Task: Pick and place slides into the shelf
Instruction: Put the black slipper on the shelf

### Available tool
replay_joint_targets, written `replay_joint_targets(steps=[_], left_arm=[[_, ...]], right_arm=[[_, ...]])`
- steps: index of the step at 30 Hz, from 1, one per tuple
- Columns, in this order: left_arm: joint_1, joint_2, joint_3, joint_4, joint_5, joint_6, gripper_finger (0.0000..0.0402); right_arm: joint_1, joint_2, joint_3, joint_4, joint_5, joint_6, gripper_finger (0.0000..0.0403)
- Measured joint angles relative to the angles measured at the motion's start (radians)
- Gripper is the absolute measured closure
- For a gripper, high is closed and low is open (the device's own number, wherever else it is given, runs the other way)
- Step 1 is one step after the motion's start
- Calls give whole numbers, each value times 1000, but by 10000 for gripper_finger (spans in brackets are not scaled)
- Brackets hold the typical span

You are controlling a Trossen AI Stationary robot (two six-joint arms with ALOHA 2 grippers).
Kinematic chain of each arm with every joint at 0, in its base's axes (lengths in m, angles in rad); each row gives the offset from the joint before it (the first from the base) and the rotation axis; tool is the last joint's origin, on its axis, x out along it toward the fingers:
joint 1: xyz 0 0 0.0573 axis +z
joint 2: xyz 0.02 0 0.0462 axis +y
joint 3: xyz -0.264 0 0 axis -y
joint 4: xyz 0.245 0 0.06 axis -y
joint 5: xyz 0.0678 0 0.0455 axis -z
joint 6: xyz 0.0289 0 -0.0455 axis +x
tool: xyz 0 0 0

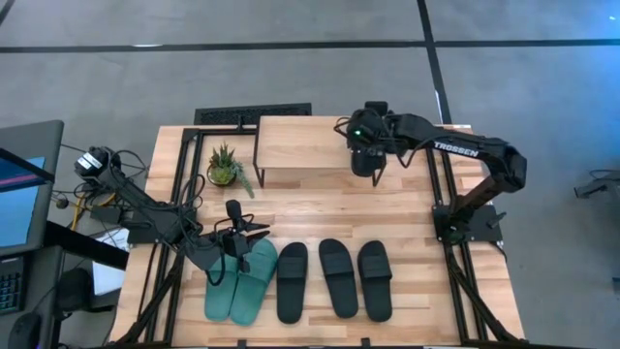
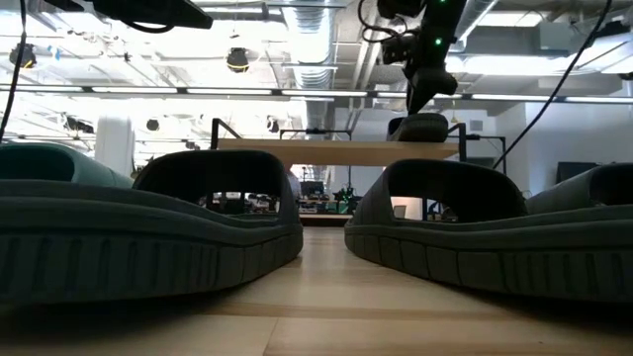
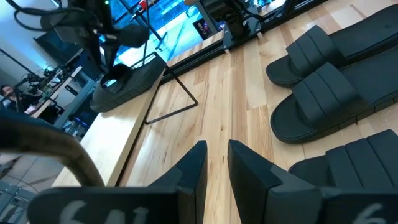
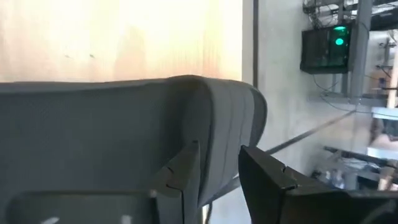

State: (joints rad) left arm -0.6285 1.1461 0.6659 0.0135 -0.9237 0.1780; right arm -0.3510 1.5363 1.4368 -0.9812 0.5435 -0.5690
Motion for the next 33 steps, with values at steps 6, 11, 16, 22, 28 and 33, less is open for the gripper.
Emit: replay_joint_targets(steps=[6, 11, 16, 22, 28, 33], left_arm=[[0, 0, 0, 0, 0, 0, 346], [0, 0, 0, 0, 0, 0, 346], [0, 0, 0, 0, 0, 1, 346], [0, 0, 0, 0, 0, 10, 346], [0, 0, 0, 0, 0, 9, 346], [0, 0, 0, 0, 0, 9, 346]], right_arm=[[25, -38, 0, -5, -49, -6, 285], [53, -69, 0, -39, -49, 40, 274], [145, -113, 0, -126, -49, 123, 269], [310, -175, 0, -220, -41, 269, 273], [527, -191, 0, -316, -35, 520, 281], [743, -148, -1, -359, -13, 711, 282]])
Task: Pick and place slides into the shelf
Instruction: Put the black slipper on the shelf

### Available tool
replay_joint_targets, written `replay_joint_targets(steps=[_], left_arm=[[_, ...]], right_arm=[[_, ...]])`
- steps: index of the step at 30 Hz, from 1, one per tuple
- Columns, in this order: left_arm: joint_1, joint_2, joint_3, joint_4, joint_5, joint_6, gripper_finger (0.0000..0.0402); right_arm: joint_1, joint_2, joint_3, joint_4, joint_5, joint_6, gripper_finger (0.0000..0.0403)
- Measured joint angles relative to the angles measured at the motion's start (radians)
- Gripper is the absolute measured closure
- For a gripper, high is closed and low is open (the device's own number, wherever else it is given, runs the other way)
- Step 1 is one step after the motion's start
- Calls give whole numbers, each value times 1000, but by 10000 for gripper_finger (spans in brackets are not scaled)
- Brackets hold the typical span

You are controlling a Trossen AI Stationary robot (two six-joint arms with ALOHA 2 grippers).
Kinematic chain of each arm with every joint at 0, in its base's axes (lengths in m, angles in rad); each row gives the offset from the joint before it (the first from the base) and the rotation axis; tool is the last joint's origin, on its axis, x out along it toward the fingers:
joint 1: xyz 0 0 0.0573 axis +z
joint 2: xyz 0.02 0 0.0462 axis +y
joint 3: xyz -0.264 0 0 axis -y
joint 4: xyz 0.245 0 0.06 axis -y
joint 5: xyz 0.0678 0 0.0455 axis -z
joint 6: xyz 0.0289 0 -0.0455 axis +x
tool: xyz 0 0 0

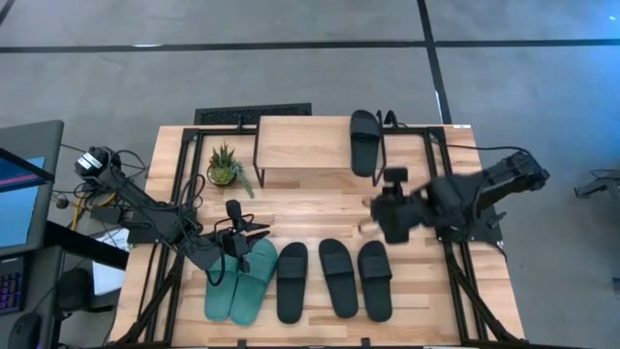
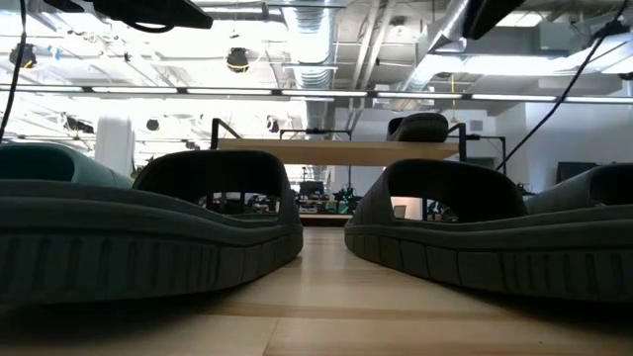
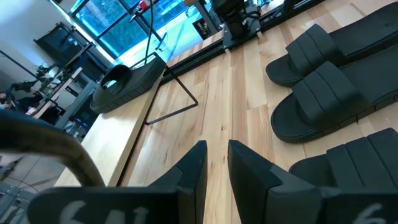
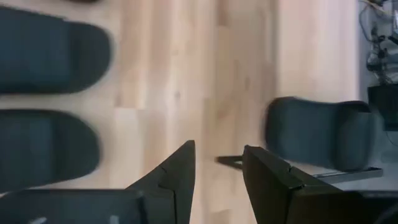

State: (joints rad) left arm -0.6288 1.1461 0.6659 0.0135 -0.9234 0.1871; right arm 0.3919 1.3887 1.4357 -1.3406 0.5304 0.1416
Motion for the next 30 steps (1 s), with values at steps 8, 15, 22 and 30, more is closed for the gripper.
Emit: replay_joint_targets(steps=[8, 15, 22, 30], left_arm=[[0, 0, 0, 0, 17, 0, 346], [0, 0, 0, 0, 22, -5, 346], [0, 0, 0, 3, 24, -18, 346], [0, 0, 0, 4, 24, -24, 346]], right_arm=[[282, 154, 1, -22, 54, 310, 282], [428, 364, 1, -24, 102, 539, 282], [502, 535, 1, -19, 103, 709, 282], [555, 578, 1, 42, 99, 802, 282]])
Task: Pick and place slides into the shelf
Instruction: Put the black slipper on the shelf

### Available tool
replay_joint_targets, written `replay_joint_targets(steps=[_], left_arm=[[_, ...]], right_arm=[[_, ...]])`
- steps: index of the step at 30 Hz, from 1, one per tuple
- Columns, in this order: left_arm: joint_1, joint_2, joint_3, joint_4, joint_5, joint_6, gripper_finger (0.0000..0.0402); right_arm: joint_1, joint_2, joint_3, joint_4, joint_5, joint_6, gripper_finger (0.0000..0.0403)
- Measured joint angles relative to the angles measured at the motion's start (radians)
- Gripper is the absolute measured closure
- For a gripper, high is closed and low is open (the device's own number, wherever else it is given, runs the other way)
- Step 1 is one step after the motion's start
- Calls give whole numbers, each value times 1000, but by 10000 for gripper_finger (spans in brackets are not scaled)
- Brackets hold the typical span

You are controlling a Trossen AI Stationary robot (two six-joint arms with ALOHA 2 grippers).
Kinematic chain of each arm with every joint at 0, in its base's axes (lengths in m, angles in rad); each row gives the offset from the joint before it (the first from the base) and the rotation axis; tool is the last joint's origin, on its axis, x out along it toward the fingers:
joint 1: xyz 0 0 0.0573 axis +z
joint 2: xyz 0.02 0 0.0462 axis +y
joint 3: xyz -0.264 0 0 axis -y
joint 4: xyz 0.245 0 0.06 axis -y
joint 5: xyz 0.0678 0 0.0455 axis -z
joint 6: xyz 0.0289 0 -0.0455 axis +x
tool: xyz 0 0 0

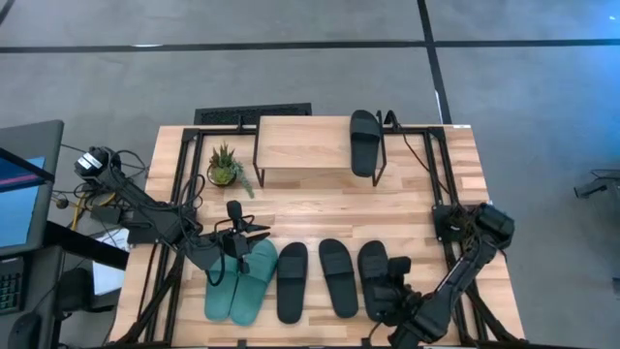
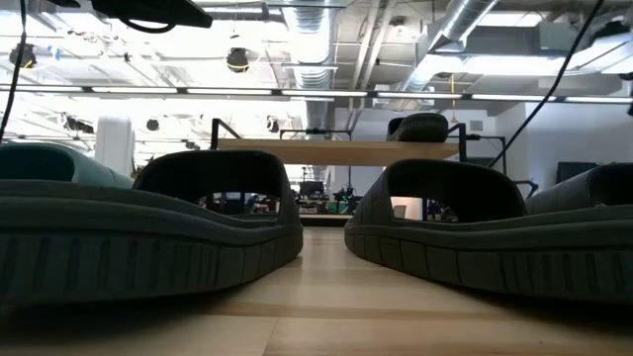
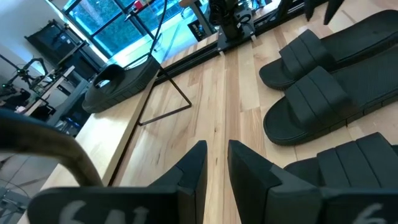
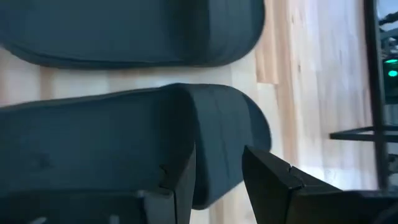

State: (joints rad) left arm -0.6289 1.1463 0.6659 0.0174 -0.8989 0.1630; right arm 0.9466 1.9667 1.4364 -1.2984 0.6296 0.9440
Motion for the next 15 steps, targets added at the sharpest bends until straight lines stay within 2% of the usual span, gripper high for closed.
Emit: replay_joint_targets(steps=[15], left_arm=[[0, 0, 0, 0, 4, -29, 346]], right_arm=[[-11, 99, 0, 3, 0, 11, 282]])
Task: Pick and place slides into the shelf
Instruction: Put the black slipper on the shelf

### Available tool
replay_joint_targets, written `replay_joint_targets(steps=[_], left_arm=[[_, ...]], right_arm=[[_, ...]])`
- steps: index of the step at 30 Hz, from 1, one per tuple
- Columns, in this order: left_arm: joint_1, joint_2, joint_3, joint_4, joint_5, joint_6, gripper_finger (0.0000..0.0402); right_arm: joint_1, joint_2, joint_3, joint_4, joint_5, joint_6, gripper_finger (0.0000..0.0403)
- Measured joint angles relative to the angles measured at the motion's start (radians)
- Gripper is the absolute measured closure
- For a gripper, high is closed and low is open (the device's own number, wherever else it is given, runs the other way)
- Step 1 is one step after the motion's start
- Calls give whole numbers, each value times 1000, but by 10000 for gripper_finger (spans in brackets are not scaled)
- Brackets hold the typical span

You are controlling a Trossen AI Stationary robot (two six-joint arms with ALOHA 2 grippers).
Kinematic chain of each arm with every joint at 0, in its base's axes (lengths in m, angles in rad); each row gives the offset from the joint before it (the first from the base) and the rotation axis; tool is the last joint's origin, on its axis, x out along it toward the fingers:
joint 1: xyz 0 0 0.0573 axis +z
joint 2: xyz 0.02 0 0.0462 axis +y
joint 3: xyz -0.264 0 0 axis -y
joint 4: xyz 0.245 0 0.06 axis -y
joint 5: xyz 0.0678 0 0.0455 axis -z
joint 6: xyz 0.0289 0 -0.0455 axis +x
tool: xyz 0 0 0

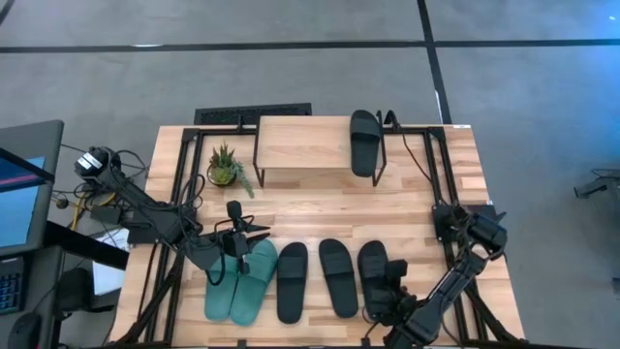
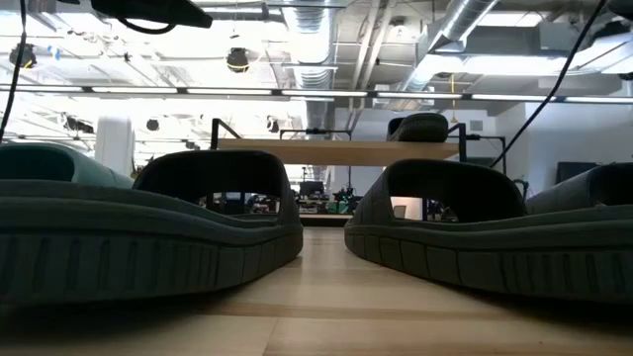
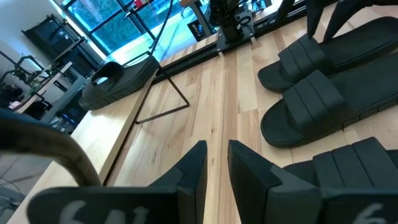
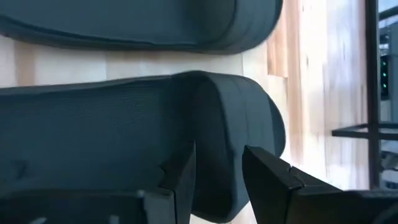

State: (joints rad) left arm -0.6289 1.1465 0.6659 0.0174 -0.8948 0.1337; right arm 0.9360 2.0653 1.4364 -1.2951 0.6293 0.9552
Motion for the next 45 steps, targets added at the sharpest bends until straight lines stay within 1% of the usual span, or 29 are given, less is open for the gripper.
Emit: replay_joint_targets(steps=[4, 7, 16, 19, 30, 36, 45], left_arm=[[0, 0, 0, 0, 0, 0, 346], [0, 0, 0, 0, 0, 0, 346], [0, 0, 0, 0, 1, -7, 346], [0, 0, 0, 0, 1, -5, 346], [0, 0, 0, 0, 1, -4, 346], [0, 0, 0, -1, 1, -4, 346], [0, 0, 0, -4, 2, 1, 346]], right_arm=[[-11, 3, -1, -31, 4, 23, 286], [-25, 3, -1, -52, 4, 20, 296], [-46, 3, -2, -31, 5, -47, 325], [-49, 3, -2, -32, 4, -49, 326], [-82, 3, -2, -29, -4, -163, 327], [-97, 3, -2, 26, -3, -219, 327], [-108, 3, -2, -13, -4, -196, 332]])
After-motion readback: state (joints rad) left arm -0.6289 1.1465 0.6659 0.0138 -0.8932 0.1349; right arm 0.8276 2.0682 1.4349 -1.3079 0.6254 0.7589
